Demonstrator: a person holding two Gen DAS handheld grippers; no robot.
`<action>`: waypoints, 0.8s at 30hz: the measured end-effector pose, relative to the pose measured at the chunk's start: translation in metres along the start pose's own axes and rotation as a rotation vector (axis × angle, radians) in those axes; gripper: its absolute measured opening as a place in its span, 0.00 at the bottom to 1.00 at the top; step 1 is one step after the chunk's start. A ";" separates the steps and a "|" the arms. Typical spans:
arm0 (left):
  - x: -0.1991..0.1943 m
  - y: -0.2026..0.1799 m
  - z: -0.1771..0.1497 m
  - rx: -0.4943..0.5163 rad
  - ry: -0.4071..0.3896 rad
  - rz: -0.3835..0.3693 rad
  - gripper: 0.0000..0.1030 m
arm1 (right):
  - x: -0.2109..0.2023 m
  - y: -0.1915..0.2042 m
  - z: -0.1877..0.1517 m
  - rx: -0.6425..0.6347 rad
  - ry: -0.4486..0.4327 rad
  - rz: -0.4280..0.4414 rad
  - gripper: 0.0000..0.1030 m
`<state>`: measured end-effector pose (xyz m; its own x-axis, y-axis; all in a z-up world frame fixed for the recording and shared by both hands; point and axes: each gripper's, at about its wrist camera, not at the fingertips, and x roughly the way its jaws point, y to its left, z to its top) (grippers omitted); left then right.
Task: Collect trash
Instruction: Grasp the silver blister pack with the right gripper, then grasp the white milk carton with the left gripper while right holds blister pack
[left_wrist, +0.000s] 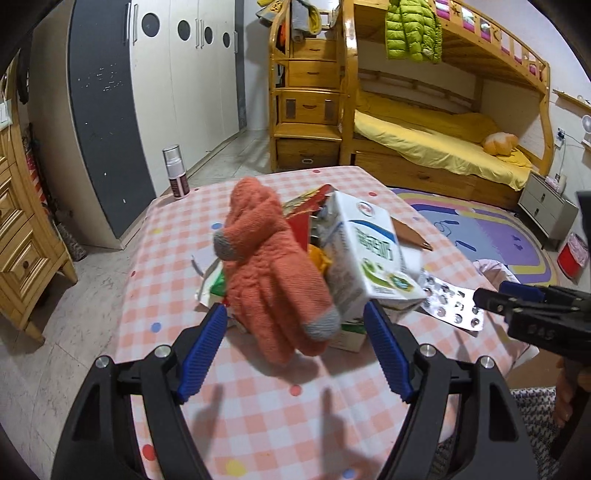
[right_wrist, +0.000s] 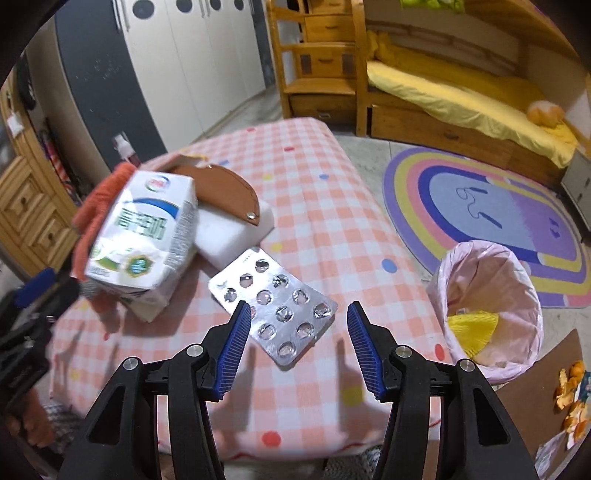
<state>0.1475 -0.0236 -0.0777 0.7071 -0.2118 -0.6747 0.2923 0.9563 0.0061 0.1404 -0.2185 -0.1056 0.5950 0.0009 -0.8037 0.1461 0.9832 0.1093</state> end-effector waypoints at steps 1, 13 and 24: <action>0.001 0.001 0.001 -0.001 0.001 0.001 0.72 | 0.008 0.000 0.001 -0.003 0.019 -0.024 0.54; 0.005 -0.006 -0.004 0.021 0.003 -0.008 0.72 | 0.021 0.005 -0.003 -0.028 0.061 -0.026 0.21; -0.018 -0.016 -0.012 0.030 -0.075 -0.063 0.78 | -0.039 -0.015 -0.002 0.069 -0.182 0.053 0.01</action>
<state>0.1223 -0.0330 -0.0741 0.7326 -0.2867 -0.6174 0.3561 0.9344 -0.0114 0.1132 -0.2333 -0.0768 0.7352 0.0133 -0.6777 0.1608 0.9678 0.1935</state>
